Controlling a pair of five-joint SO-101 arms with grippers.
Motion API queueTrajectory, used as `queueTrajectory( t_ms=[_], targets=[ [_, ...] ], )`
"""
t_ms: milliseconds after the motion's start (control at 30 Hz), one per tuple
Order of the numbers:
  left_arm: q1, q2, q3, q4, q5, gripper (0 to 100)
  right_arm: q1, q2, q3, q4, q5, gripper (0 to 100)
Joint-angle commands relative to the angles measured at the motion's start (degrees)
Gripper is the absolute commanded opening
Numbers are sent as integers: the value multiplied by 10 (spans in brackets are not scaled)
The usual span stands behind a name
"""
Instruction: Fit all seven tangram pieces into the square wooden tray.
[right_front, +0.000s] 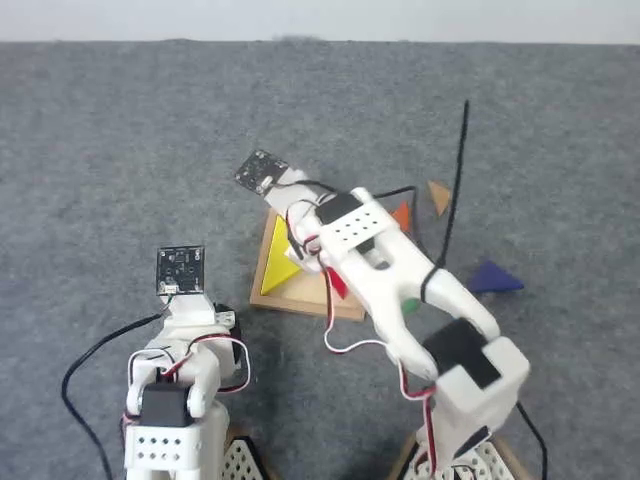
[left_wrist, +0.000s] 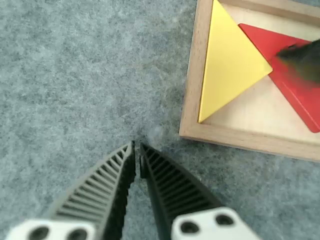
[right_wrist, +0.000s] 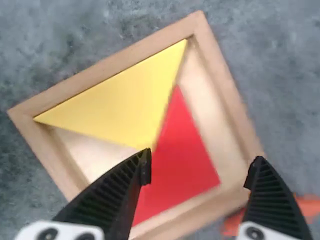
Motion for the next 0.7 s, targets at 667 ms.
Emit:
queueTrajectory(
  t_ms=[667],
  targets=[
    [-3,-11,-7,1,-5,14,32,138,-114,-13,26,235]
  ],
)
